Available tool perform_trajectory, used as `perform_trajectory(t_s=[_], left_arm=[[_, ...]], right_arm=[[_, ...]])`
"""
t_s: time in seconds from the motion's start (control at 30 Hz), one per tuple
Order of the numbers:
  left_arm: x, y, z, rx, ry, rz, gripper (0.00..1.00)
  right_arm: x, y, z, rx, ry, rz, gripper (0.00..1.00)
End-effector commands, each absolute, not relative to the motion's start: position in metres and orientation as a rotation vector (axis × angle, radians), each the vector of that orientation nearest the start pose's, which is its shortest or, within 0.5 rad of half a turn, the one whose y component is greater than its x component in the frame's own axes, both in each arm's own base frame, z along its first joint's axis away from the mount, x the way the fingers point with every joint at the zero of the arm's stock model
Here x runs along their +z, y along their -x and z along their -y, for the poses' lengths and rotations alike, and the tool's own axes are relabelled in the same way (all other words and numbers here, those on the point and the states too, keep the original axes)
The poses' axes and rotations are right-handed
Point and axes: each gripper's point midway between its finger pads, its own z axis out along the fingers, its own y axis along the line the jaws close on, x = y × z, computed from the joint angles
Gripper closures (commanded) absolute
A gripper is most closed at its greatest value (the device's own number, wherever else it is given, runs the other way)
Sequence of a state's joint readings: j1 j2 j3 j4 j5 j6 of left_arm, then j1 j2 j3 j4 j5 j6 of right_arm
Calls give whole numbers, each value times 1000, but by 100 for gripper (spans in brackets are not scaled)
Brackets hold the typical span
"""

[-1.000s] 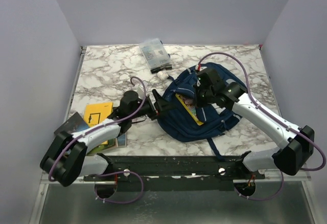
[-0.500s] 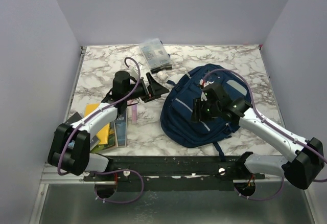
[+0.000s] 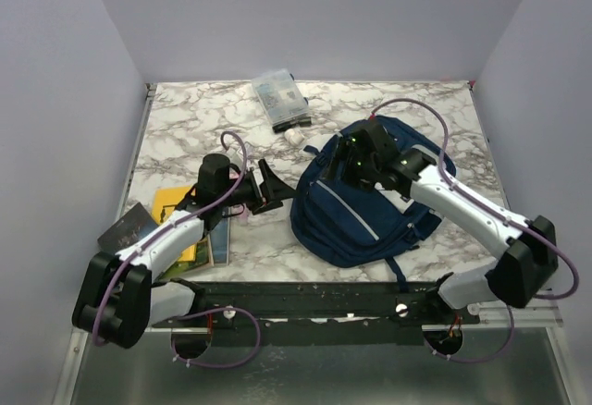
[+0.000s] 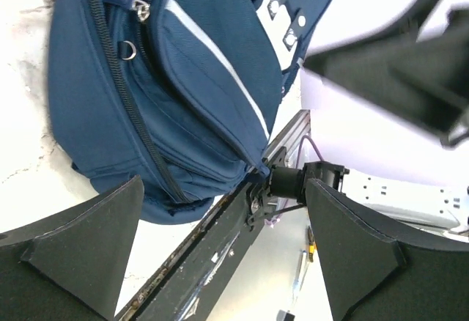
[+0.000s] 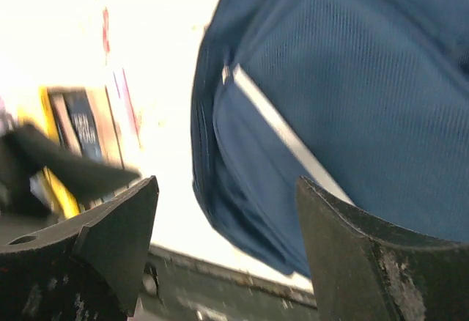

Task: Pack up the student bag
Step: Zip the student bag at the center of the board.

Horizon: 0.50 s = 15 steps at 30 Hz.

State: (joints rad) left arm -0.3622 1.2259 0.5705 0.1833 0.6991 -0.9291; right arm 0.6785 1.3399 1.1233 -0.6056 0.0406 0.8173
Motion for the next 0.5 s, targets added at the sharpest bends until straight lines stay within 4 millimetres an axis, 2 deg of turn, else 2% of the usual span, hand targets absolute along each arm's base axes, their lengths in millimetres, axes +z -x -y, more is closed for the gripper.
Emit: perform_trajectory(t_s=[0.0, 0.1, 0.2, 0.3, 0.43, 0.47], left_arm=[[162, -230, 236, -1455, 77, -2247, 7], [162, -225, 236, -1468, 58, -2252, 7], [162, -227, 240, -1479, 46, -2264, 11], [165, -235, 251, -1474, 4, -2276, 18], [167, -256, 270, -1451, -40, -2296, 32], [162, -260, 275, -1448, -46, -2315, 39]], right_arm=[[157, -318, -226, 275, -442, -2469, 22], [148, -345, -220, 81, -396, -2458, 22], [139, -363, -227, 16, -297, -2460, 21], [131, -367, -236, 9, -189, -2511, 21], [124, -362, -253, 129, 33, -2536, 22], [126, -361, -254, 145, 57, -2520, 22]])
